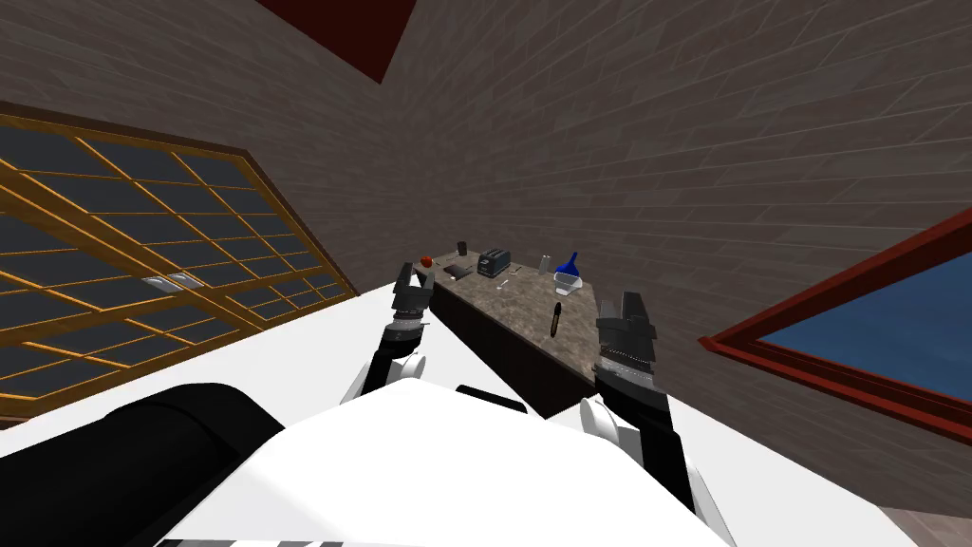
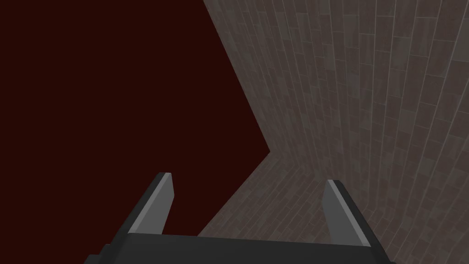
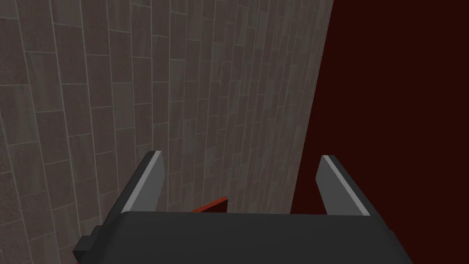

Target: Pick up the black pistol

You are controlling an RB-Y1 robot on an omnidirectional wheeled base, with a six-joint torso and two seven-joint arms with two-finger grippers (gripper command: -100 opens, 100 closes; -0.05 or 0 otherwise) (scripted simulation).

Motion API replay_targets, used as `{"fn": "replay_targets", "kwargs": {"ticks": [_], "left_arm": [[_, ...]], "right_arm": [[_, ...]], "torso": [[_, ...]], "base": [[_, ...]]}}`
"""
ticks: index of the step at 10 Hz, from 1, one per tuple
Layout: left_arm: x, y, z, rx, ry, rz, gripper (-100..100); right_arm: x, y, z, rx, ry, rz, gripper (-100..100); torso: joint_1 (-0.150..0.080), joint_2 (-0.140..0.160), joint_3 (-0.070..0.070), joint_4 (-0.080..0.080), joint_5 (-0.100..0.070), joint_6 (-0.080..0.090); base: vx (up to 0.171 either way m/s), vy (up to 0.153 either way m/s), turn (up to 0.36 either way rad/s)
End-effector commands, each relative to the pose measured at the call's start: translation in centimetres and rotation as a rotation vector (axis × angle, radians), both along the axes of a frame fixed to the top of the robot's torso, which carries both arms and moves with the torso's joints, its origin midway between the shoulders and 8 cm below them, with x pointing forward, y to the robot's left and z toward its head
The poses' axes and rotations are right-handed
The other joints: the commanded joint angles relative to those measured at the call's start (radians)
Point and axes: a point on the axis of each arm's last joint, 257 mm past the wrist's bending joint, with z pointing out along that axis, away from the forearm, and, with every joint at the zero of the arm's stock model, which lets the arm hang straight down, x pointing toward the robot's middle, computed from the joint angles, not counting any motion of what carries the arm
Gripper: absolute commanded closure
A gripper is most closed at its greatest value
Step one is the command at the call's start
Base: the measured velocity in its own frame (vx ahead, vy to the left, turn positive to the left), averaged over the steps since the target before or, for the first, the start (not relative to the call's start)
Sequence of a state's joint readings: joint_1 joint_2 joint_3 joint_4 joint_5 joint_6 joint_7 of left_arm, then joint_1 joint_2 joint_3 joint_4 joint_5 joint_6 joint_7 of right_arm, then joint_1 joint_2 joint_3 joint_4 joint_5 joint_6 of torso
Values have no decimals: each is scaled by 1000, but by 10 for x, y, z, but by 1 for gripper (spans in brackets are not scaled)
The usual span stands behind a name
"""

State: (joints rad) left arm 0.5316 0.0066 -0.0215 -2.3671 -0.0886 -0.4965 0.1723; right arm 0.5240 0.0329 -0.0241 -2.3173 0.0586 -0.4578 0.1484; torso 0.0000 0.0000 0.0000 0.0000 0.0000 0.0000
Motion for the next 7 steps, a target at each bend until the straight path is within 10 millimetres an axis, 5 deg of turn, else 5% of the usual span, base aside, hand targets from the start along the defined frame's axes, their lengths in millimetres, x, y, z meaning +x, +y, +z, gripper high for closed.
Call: {"fn": "replay_targets", "kwargs": {"ticks": [1,7], "left_arm": [[0,0,0,0,0,0,0],[0,0,0,0,0,0,0]], "right_arm": [[1,0,-6,-28,24,12,-100],[-3,-30,-68,-86,237,17,-100]], "torso": [[0,0,0,0,0,0],[4,5,3,1,1,0]], "base": [[-16,19,88],[-50,58,152]]}}
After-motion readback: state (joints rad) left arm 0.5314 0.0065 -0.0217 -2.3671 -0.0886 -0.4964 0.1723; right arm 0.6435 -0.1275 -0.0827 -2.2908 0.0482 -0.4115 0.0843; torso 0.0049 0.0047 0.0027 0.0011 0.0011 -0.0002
